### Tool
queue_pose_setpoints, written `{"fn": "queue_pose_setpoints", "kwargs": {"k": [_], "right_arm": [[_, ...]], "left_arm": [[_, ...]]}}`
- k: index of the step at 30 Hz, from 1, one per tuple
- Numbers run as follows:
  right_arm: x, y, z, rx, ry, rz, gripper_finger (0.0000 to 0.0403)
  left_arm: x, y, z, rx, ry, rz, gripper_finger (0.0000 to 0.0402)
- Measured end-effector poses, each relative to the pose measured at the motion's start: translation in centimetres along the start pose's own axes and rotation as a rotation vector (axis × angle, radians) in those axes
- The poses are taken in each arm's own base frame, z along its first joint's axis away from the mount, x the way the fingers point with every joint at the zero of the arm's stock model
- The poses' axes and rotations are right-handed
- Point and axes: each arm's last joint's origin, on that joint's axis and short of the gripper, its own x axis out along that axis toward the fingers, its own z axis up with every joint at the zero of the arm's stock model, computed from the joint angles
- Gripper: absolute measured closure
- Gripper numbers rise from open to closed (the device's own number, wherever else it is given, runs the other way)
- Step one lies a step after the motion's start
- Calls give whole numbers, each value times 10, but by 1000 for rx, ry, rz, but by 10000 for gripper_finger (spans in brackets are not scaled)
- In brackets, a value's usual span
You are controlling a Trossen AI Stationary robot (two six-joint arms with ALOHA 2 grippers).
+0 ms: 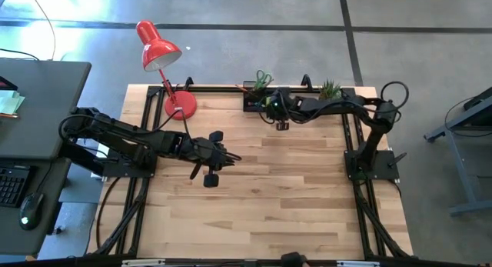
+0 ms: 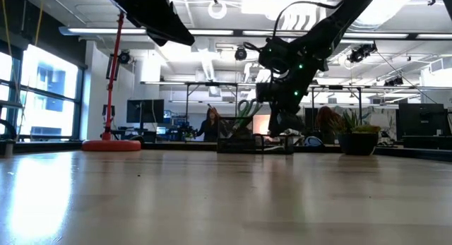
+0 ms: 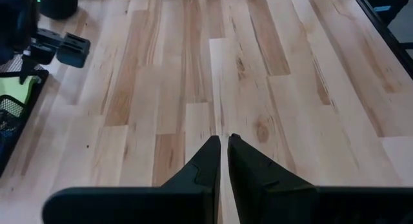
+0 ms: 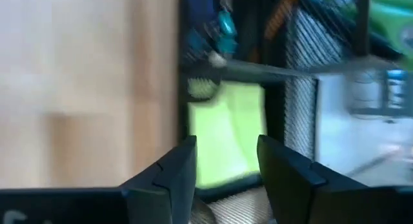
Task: Pick and place office supplies into organizer
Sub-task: Return to Home Position
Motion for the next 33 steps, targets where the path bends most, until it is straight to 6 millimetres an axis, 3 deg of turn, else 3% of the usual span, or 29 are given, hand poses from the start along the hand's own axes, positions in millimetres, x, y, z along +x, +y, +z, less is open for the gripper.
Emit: {"fn": "queue_pose_setpoints", "kwargs": {"k": [10,18,33], "right_arm": [[-5,14,3,196,-30,160,280],[-5,13,13,270,-199,268,306],[43,14,10,230,-95,200,348]], "left_arm": [[0,0,0,0,0,1,383],[0,0,0,-1,-4,1,383],[0,0,2,14,-16,4,383]]}}
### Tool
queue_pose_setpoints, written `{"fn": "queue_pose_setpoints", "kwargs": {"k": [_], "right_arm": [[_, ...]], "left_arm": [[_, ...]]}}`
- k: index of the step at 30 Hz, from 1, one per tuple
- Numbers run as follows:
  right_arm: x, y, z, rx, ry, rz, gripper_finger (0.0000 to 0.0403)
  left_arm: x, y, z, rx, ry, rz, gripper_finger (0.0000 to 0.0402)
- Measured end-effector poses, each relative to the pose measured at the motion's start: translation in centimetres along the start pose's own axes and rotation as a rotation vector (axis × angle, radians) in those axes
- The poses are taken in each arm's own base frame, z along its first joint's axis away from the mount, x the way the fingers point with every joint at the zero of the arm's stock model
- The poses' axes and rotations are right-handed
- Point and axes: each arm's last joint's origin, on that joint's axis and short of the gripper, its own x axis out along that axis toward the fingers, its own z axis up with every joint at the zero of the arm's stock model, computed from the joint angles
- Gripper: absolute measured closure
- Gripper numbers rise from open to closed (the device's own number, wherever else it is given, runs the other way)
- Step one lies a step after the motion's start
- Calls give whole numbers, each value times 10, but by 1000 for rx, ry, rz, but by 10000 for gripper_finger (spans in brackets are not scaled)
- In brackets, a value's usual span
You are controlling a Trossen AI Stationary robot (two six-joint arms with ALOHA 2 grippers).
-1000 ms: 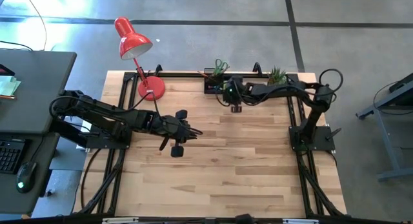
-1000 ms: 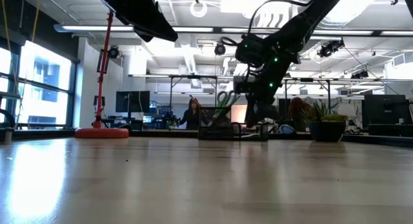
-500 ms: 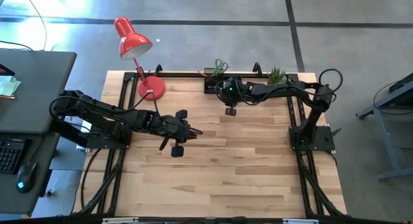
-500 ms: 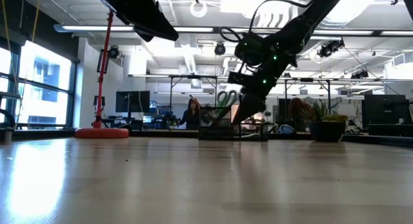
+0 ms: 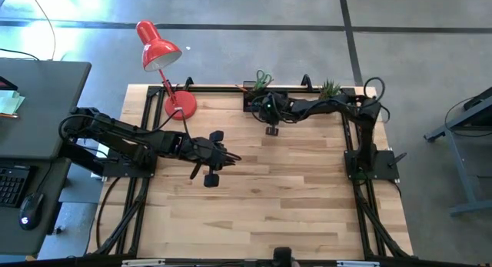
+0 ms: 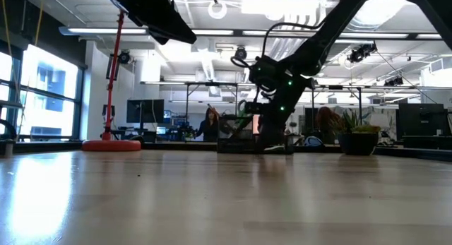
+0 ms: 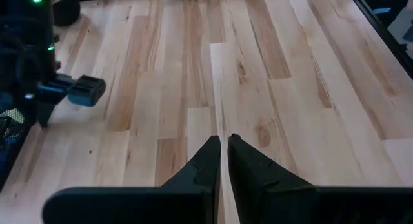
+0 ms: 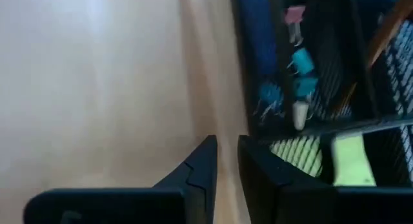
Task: Pick and place office supplies into organizer
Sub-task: Return to Home Position
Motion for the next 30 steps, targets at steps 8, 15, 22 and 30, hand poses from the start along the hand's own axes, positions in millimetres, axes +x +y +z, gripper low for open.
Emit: {"fn": "queue_pose_setpoints", "kwargs": {"k": [8,15,22,30], "right_arm": [[1,-16,6,5,-29,-12,364],[0,-9,8,4,-60,77,367],[-19,8,20,-22,-61,110,360],[-100,22,43,66,-235,138,388]], "left_arm": [[0,0,0,7,2,0,382],[0,0,-1,9,15,0,382],[0,0,-2,6,25,5,382],[2,0,-6,5,28,6,383]]}}
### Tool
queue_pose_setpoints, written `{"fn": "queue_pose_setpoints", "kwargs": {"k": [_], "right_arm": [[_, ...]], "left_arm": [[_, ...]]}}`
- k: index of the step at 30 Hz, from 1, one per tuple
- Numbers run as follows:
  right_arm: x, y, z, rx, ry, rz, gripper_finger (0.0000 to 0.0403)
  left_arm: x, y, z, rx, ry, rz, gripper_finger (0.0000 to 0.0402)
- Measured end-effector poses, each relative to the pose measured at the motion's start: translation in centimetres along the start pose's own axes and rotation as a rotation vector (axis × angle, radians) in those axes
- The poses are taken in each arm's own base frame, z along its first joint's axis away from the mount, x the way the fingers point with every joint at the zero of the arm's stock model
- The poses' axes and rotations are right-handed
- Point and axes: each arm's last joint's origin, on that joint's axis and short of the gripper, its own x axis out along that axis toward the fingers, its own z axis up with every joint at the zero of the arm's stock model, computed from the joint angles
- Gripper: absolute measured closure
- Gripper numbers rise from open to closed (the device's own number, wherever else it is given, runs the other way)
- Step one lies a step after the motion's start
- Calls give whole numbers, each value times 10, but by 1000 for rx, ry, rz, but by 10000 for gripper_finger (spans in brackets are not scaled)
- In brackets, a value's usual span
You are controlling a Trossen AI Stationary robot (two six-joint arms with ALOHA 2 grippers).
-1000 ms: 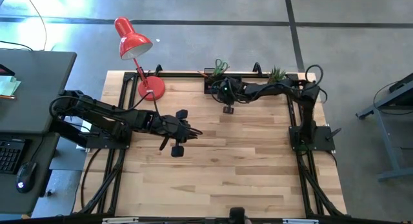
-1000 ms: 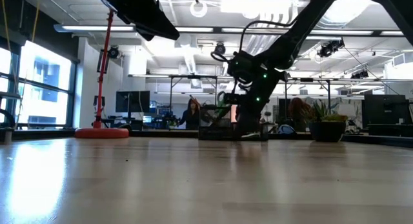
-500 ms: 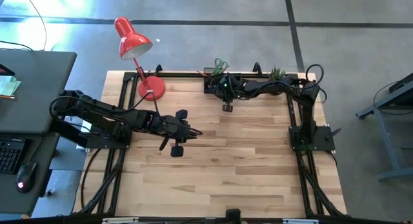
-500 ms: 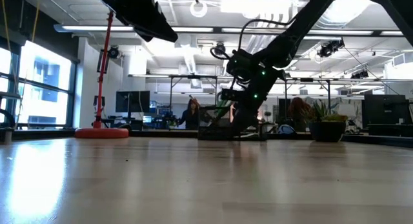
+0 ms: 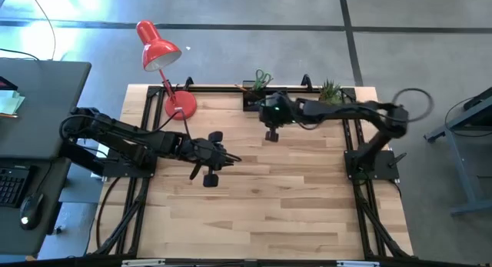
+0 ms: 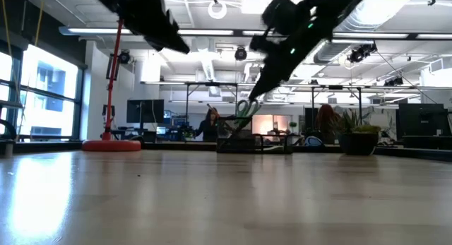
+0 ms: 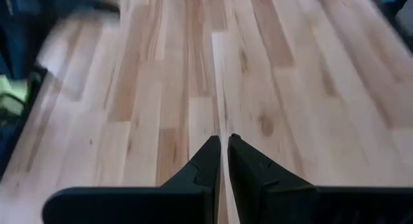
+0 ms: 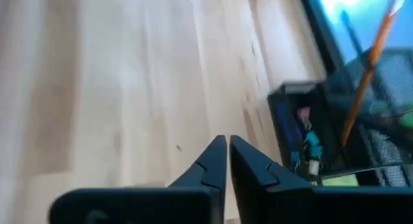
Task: Pick and place office supplies into organizer
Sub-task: Return to Home Position
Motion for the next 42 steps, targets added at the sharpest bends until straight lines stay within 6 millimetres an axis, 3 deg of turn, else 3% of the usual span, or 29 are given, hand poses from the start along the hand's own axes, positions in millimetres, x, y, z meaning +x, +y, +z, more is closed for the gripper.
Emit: {"fn": "queue_pose_setpoints", "kwargs": {"k": [3,6,15,20,28,35,42], "right_arm": [[-29,18,0,20,-117,8,400],[-57,37,-13,80,-215,42,396],[-111,83,-75,204,-482,80,401],[-127,98,-107,224,-557,36,402],[-148,110,-142,190,-727,83,402],[-156,108,-170,194,-907,168,402],[-164,97,-184,175,-978,53,402]], "left_arm": [[1,0,-10,12,19,1,383],[-1,0,-13,18,-55,-2,383],[-34,4,-6,50,-277,-51,383],[-51,18,-10,18,-380,-20,383],[-60,40,-49,-64,-495,-76,383],[-75,47,-73,-56,-576,-136,383],[-85,51,-95,-71,-620,-119,383]]}}
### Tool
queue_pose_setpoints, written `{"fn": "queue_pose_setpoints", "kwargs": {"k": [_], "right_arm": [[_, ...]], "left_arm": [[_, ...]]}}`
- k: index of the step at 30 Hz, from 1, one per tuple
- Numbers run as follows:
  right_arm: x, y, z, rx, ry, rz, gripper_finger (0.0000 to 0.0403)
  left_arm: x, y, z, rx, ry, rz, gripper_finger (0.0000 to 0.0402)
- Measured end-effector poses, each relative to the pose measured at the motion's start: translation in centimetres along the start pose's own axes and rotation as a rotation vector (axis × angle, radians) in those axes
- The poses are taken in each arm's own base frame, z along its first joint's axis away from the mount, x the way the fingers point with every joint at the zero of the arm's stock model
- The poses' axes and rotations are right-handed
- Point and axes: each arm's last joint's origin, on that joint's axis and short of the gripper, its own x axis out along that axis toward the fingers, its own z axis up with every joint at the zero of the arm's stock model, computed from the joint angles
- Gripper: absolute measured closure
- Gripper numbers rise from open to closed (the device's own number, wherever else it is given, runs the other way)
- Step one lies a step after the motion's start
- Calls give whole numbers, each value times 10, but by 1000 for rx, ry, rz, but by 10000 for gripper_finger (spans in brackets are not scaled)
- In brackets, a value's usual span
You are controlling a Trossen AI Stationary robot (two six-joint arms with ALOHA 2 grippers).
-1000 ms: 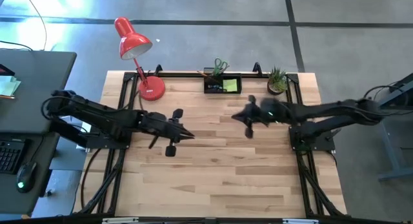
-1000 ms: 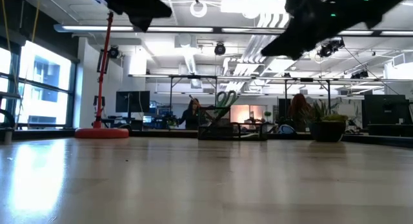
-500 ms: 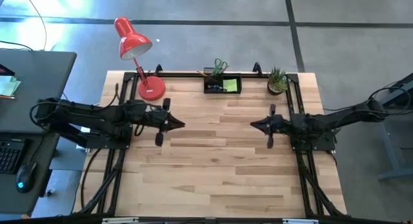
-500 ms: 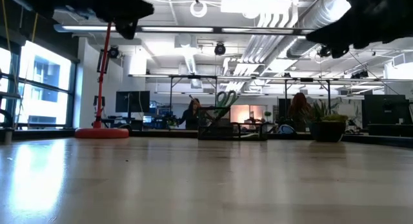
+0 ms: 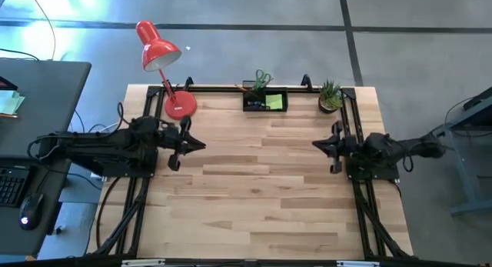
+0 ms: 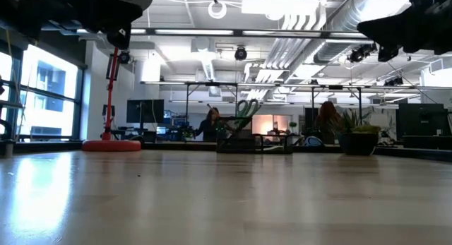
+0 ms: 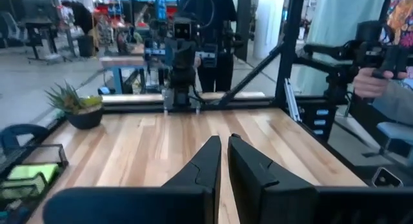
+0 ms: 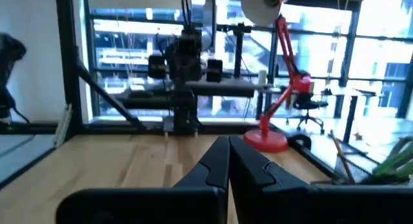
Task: Pick and place office supplies into organizer
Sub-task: Return to Home Position
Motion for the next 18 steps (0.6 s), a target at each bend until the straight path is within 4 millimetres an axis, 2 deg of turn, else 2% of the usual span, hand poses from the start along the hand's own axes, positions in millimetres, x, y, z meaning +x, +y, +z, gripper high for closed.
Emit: {"fn": "queue_pose_setpoints", "kwargs": {"k": [3,11,18], "right_arm": [[-2,-6,0,25,-7,0,403],[0,-12,-13,50,115,3,403],[-1,-11,-11,50,97,7,403]], "left_arm": [[-3,3,-5,-1,-16,-8,383],[-8,10,-14,-83,37,-27,383],[-19,7,-15,-70,22,44,399]]}}
